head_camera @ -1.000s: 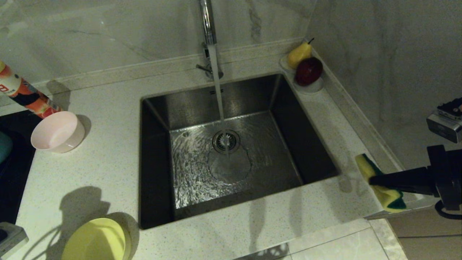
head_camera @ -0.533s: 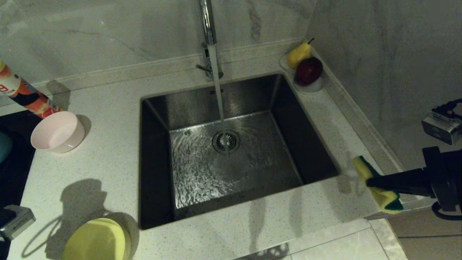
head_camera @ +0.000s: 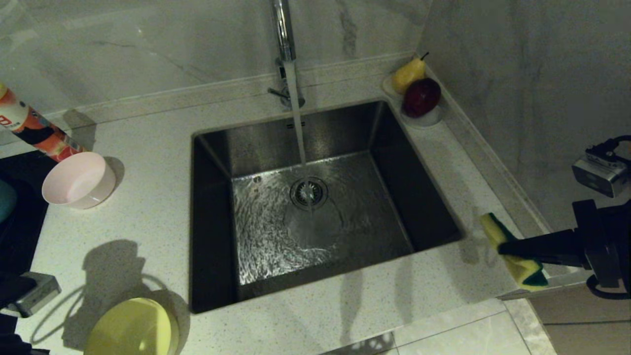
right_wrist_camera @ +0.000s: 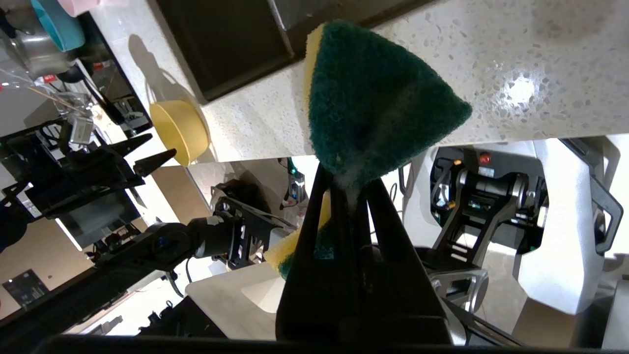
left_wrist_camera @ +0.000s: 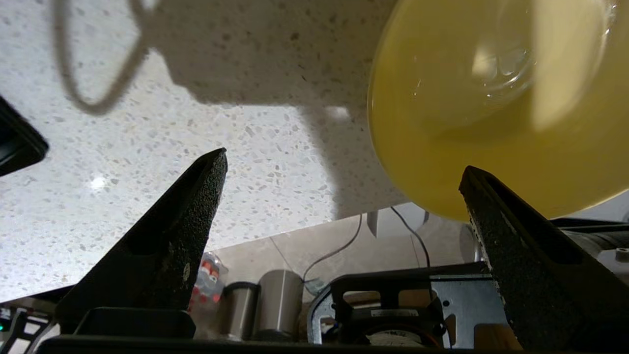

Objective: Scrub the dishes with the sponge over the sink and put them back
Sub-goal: Wash the bowl

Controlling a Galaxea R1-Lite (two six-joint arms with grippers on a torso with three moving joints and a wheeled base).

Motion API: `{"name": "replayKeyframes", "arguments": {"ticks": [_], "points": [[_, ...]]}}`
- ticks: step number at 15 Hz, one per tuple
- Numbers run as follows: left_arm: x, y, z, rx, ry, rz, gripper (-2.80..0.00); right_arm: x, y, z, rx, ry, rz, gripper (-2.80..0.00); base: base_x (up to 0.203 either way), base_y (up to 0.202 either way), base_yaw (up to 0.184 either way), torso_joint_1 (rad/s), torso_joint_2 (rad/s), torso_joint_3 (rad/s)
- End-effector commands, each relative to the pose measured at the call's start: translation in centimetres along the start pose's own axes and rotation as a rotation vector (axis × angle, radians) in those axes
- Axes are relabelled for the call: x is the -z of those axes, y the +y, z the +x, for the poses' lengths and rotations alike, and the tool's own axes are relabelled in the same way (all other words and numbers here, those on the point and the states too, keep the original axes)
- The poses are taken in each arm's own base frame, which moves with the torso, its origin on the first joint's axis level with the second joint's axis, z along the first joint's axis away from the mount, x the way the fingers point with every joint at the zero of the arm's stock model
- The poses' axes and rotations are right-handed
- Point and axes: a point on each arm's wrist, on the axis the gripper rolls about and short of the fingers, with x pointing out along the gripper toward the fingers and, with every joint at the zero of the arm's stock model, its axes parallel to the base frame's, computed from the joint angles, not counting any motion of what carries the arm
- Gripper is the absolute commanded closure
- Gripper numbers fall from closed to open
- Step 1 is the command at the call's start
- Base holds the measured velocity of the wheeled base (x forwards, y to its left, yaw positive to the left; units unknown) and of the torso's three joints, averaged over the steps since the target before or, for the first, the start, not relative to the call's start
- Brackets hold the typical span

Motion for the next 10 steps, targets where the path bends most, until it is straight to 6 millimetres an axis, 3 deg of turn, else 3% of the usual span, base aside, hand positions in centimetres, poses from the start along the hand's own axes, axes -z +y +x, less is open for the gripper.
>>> {"name": "replayKeyframes", "arguments": {"ticks": [1,10], "points": [[0.1,0.0,0.5,0.015,0.025,0.002,-2.8,0.0,-0.2,0.3,0.004,0.011,0.011,0.0,0.0,0.0,0.0,0.0,0.0,0.0],[-1.4,0.9,2.4,0.009,0.001,-0.009,-2.8,-0.4,-0.2,0.6,-0.002,-0.002,0.004,0.0,0.0,0.0,0.0,0.003,0.0,0.001]]}}
